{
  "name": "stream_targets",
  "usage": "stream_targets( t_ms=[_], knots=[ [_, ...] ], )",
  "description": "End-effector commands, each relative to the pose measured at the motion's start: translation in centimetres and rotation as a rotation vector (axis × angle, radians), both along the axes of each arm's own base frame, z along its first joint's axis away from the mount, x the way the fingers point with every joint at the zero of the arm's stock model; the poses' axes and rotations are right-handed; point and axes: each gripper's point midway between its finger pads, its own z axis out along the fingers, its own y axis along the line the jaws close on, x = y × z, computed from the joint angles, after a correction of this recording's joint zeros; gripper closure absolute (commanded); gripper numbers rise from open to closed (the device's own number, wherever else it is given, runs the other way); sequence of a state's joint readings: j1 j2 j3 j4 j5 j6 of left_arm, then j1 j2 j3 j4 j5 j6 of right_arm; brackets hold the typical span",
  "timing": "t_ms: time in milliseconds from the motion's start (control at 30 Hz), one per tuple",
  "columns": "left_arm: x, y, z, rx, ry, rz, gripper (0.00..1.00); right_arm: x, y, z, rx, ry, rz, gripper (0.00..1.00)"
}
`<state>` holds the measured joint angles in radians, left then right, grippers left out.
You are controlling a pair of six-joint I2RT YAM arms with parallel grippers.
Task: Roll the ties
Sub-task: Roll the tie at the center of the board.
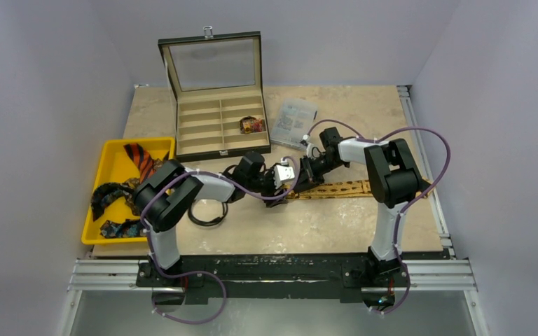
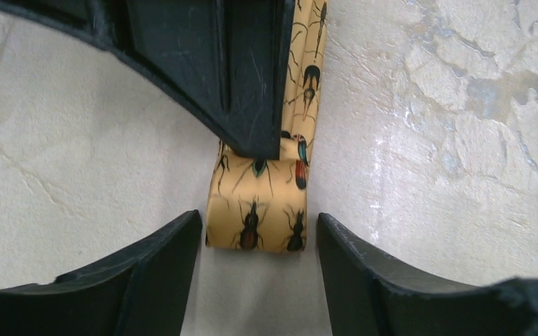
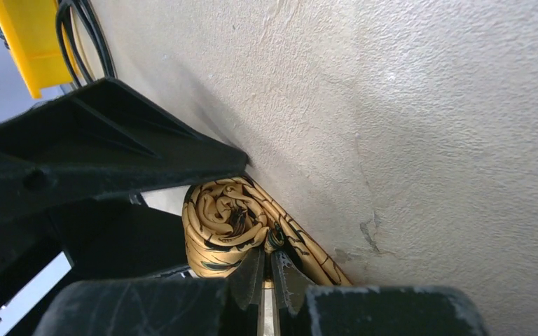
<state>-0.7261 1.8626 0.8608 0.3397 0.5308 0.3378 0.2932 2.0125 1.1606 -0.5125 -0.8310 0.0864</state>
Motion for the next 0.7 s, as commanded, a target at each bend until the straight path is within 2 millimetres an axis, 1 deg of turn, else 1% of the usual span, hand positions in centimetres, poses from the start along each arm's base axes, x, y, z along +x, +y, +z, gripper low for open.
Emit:
stream_targets(
  t_ms=[0, 67, 133, 233, 333, 533, 633, 667],
  knots=[
    [-1.1, 0.8, 1.2, -0.121, 0.029, 0.009, 0.37, -0.5, -3.0, -4.1, -0.211, -0.026, 0.035, 1.00],
    [-1.2, 0.7, 2.1, -0.169, 0.001, 0.005, 0.35, -0.4, -3.5, -4.5, -0.246, -0.034, 0.032, 1.00],
    [-1.3, 0.5, 2.2, -0.189, -0.004, 0.001, 0.35, -0.3, -3.9, -5.0, -0.273, -0.030, 0.031, 1.00],
    [-1.2, 0.3, 1.5, -0.206, -0.026, -0.015, 0.34, -0.4, -4.2, -5.6, -0.296, -0.016, 0.033, 1.00],
    [-0.5, -0.3, 0.9, -0.231, -0.050, -0.014, 0.34, -0.5, -4.5, -5.9, -0.309, -0.028, 0.059, 1.00],
    [0.0, -2.0, 0.0, -0.313, -0.009, -0.016, 0.39, -0.8, -5.2, -6.5, -0.345, -0.023, 0.084, 1.00],
    [-0.4, -2.6, -0.2, -0.344, 0.002, -0.023, 0.45, -1.0, -5.6, -6.9, -0.369, -0.012, 0.086, 1.00],
    [-0.6, -2.9, 0.1, -0.359, -0.001, -0.031, 0.47, -1.0, -5.7, -7.0, -0.375, -0.010, 0.085, 1.00]
  ],
)
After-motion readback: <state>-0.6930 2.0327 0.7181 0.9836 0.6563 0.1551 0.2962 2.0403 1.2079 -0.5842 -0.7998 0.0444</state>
